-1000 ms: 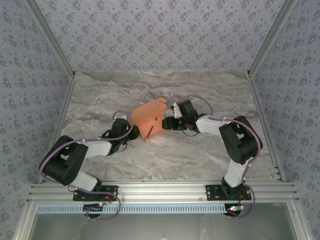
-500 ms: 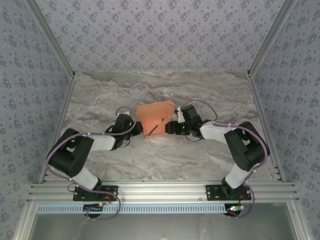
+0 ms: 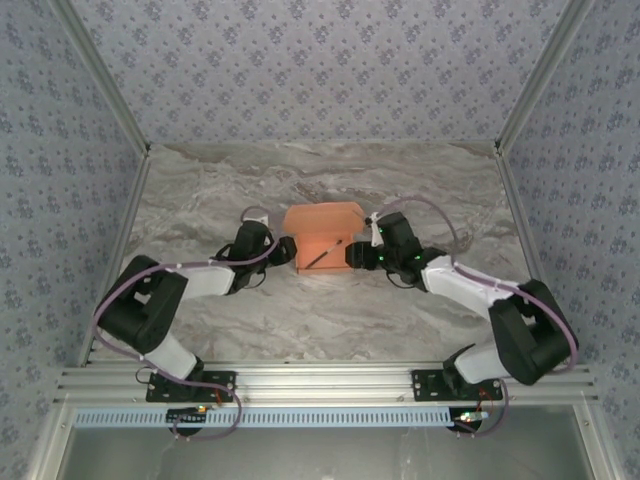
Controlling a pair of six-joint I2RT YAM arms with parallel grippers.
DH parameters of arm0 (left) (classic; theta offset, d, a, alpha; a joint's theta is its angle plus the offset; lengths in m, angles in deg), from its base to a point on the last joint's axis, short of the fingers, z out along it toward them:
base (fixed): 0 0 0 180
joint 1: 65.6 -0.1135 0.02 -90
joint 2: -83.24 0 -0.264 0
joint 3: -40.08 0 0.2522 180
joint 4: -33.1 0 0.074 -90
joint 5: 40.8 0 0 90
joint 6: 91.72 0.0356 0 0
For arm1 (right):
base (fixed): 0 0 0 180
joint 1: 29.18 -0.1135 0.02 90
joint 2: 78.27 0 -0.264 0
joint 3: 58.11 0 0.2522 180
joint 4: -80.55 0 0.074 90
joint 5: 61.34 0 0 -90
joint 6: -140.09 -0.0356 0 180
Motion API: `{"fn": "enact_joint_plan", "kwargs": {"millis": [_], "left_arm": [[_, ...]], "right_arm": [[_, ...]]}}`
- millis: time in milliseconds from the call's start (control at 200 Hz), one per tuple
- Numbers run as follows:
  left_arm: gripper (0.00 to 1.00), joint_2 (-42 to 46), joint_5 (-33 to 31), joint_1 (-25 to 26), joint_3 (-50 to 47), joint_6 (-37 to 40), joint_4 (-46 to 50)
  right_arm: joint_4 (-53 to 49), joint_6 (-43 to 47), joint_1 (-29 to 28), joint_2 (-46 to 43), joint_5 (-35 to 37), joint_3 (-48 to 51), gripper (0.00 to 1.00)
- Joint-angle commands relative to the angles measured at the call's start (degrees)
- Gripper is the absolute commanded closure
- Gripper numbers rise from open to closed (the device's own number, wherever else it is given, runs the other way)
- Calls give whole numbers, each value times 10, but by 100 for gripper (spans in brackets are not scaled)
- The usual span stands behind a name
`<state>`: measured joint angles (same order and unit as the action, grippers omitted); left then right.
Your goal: Fold the paper box
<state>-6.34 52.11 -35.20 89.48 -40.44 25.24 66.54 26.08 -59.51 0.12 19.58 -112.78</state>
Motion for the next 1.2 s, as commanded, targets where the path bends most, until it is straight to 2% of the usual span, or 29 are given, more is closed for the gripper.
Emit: {"fn": "enact_joint_plan", "kwargs": {"millis": [0,140,325,580,780,919,1104,1194], "left_arm": [[43,56,-14,-1,2,49,24],[40,94,-20,-10,2,97,49],[35,118,16,-27,-5,193,27],[30,89,91,-53,10,306,-6],[29,52,133,-53,36,352,-24],[29,34,127,-53,58,375,-9],[34,12,130,-53,92,402,23],[44,5,132,-53,104,406,35]], "right_arm": [[-44,75,20,-36,50,-6,43],[-33,142,47,-60,52,-12,43],[78,276,60,-83,3,24,43],[47,347,103,-6,-77,-52,43],[70,392,103,50,-107,-81,45],[64,421,91,75,-99,-103,48],[34,439,80,115,-81,-139,53],[26,448,69,127,-65,-150,57]]}}
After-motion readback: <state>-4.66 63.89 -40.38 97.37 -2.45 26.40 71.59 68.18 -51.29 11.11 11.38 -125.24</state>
